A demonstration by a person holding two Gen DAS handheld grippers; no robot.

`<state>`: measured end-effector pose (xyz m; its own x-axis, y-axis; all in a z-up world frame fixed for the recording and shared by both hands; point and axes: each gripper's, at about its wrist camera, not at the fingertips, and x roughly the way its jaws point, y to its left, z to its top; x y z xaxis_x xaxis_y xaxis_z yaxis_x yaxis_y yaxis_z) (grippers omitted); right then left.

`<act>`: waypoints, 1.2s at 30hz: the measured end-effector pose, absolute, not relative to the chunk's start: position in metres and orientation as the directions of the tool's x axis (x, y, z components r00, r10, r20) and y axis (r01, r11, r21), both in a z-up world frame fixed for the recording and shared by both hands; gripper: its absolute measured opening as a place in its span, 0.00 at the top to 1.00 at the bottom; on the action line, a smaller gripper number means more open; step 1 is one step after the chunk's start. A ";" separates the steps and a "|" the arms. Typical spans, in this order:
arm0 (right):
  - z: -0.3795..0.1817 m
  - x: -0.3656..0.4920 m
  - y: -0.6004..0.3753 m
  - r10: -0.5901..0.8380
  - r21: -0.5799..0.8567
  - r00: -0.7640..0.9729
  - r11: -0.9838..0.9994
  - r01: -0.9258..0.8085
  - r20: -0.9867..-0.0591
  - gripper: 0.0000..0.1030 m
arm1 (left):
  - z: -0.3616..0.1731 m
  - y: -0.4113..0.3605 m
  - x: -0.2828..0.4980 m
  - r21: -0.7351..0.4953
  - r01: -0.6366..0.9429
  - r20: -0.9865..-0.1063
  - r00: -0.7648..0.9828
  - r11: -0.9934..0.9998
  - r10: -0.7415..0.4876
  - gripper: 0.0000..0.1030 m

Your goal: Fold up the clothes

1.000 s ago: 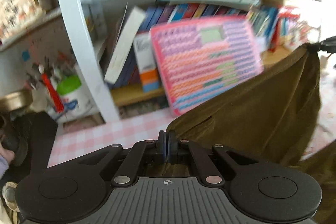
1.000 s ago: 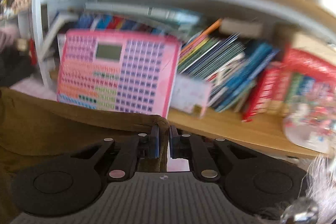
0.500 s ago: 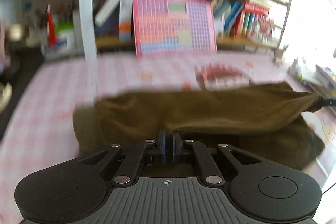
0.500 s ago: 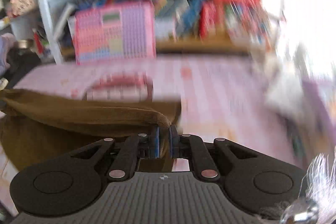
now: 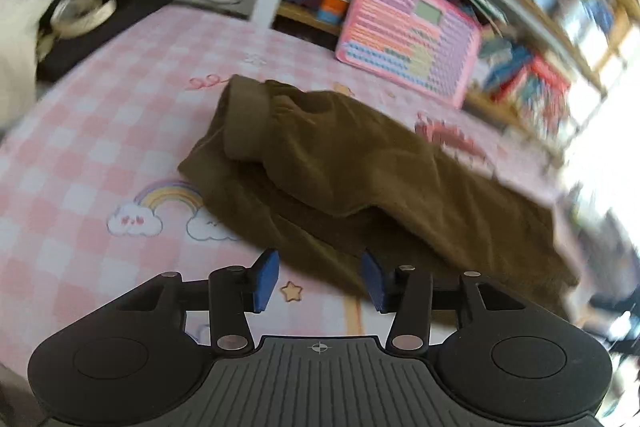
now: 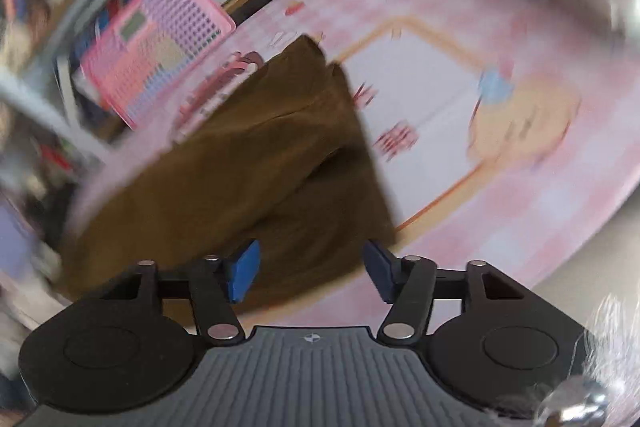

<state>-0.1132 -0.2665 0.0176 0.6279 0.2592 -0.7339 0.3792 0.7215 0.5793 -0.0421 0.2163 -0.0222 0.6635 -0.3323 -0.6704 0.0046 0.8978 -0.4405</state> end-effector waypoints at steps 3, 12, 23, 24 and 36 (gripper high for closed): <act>0.013 -0.106 -0.270 0.296 0.669 0.651 0.591 0.451 -0.699 0.43 | -0.034 0.237 -0.034 -0.674 -0.143 -0.597 0.683 0.725 -0.420 0.54; -0.027 -0.073 -0.292 0.277 0.732 0.682 0.349 0.585 -0.677 0.50 | -0.077 0.244 0.006 -0.837 -0.386 -0.540 0.702 0.388 -0.464 0.56; 0.012 -0.018 -0.314 0.228 0.785 0.785 0.420 0.455 -0.576 0.97 | -0.011 0.224 0.066 -0.835 -0.174 -0.421 0.812 0.522 -0.404 0.99; 0.027 -0.011 -0.314 0.219 0.793 0.806 0.441 0.420 -0.549 0.97 | 0.002 0.225 0.068 -0.848 -0.131 -0.378 0.829 0.514 -0.412 0.99; -0.017 -0.108 -0.290 0.210 0.708 0.721 0.494 0.504 -0.660 0.97 | -0.087 0.252 0.015 -0.769 -0.292 -0.579 0.695 0.569 -0.425 0.98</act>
